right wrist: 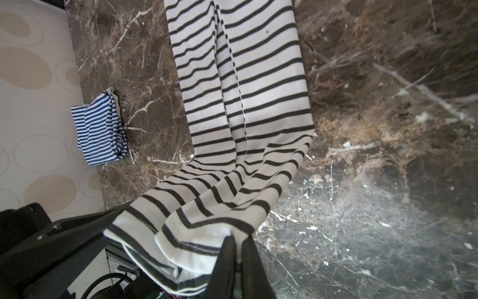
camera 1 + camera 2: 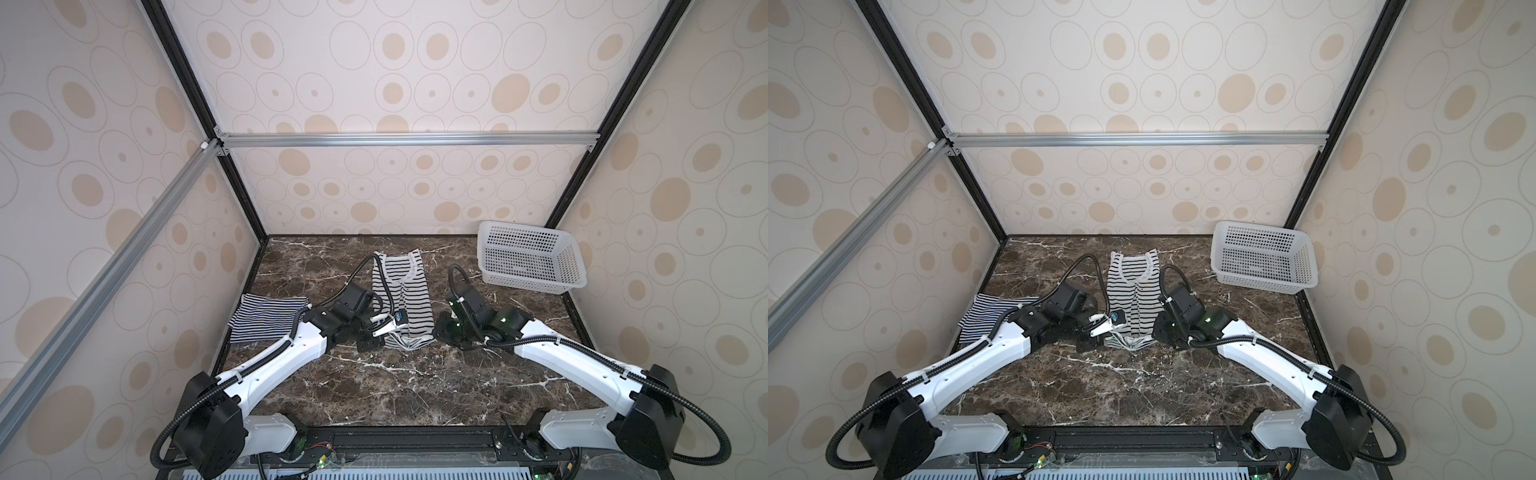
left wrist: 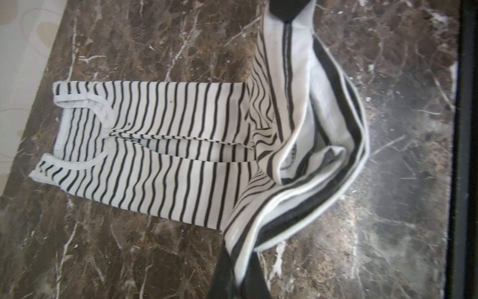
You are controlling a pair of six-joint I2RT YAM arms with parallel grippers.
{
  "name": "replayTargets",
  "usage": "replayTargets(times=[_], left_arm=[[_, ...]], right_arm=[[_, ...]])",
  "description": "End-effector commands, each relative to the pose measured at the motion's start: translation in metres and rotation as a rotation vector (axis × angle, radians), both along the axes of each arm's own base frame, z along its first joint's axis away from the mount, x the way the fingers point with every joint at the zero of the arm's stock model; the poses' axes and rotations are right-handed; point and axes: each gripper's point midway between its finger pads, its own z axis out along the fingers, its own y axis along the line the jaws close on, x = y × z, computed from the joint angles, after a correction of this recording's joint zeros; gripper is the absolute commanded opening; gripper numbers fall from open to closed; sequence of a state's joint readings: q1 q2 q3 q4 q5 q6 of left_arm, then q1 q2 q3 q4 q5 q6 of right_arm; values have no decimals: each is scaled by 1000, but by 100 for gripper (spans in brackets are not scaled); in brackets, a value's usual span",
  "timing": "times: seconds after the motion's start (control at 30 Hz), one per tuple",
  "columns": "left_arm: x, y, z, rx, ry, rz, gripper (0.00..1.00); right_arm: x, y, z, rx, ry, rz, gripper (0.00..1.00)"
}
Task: Fold and stack tank tops
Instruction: Fold the tank top at the center of the table.
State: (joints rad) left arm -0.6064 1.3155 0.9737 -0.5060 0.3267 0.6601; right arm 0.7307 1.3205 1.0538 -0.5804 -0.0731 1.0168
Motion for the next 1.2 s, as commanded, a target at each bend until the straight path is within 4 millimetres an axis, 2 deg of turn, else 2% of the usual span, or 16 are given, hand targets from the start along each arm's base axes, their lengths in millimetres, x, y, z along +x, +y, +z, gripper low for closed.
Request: replayTargets(times=[0.0, 0.17, 0.53, 0.73, 0.93, 1.17], left_arm=[[31, -1, 20, -22, -81, 24, 0], [63, 6, 19, -27, -93, 91, 0], [114, 7, -1, -17, -94, 178, 0], [139, 9, -8, -7, -95, 219, 0], [164, 17, -31, 26, -76, 269, 0], [177, 25, -61, 68, -26, 298, 0]], right_arm=[[16, -2, 6, -18, -2, 21, 10], [49, -1, 12, 5, -13, 8, 10], [113, -8, -7, 57, 19, -39, 10], [145, -3, -18, 63, 34, -29, 10], [174, -10, -41, 49, 66, -58, 10], [197, -14, -71, 47, 112, -67, 11]])
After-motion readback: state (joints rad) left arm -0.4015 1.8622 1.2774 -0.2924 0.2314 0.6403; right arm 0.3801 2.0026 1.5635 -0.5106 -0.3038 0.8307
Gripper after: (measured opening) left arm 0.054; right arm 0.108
